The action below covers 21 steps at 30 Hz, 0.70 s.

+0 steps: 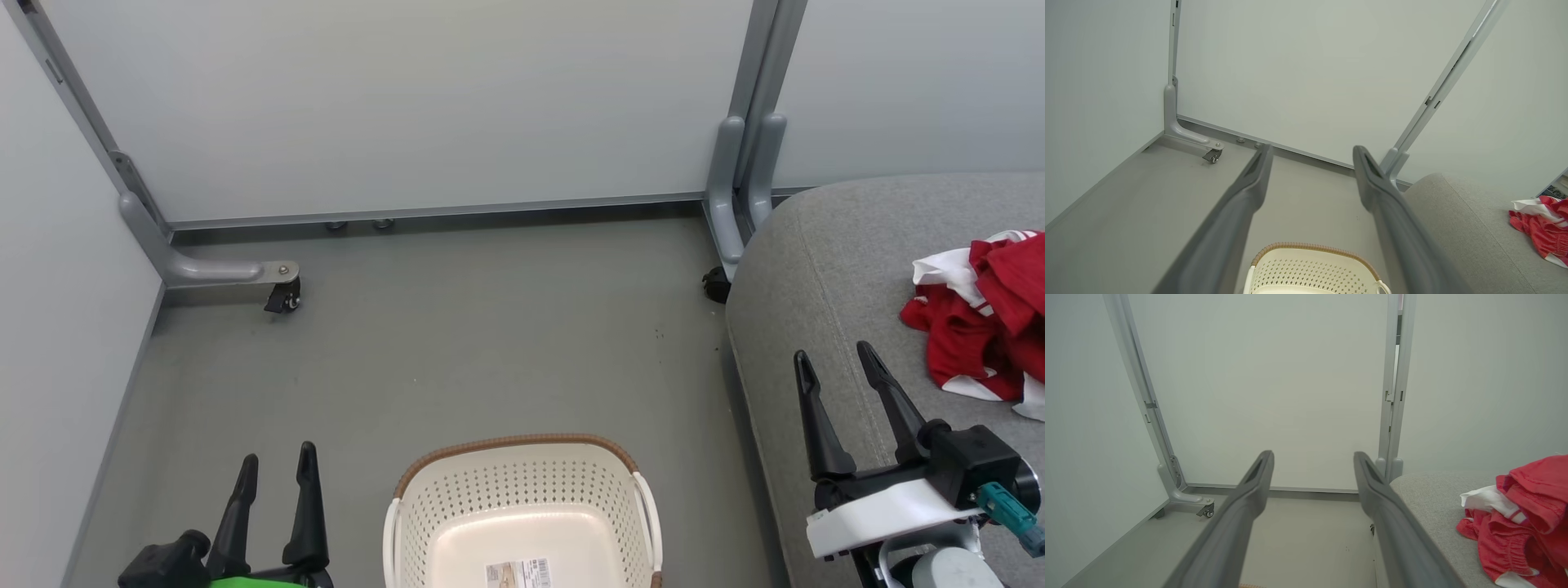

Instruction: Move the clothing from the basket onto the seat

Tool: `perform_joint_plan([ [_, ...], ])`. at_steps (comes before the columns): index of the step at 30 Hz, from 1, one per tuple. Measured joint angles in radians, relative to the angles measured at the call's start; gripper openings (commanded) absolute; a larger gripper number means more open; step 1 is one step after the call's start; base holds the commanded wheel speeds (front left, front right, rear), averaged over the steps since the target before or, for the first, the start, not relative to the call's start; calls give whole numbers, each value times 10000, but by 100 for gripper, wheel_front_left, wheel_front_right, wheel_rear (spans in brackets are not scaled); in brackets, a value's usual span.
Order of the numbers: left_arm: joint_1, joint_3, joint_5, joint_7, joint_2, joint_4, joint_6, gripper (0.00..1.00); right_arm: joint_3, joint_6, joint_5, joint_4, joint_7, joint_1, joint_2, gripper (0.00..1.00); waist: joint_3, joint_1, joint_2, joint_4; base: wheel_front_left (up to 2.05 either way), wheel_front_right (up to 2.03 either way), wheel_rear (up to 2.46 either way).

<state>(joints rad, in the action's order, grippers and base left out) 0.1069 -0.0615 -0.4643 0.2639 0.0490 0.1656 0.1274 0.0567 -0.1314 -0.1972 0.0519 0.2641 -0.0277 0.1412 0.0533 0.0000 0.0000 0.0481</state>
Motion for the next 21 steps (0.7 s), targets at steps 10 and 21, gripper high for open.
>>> perform_joint_plan([
  [10, 97, 31, -213, -123, -23, 476, -6, 0, 29, -2, -489, 474, -123, -279, -157, 0, -29, 0, 0, -18, 0, 0, 0],
  [21, -21, 196, -1960, -596, -4, 573, -10, 0, -136, -2, -2579, 702, -617, -166, -207, 0, -76, 0, 0, -60, 0, 0, 0],
])
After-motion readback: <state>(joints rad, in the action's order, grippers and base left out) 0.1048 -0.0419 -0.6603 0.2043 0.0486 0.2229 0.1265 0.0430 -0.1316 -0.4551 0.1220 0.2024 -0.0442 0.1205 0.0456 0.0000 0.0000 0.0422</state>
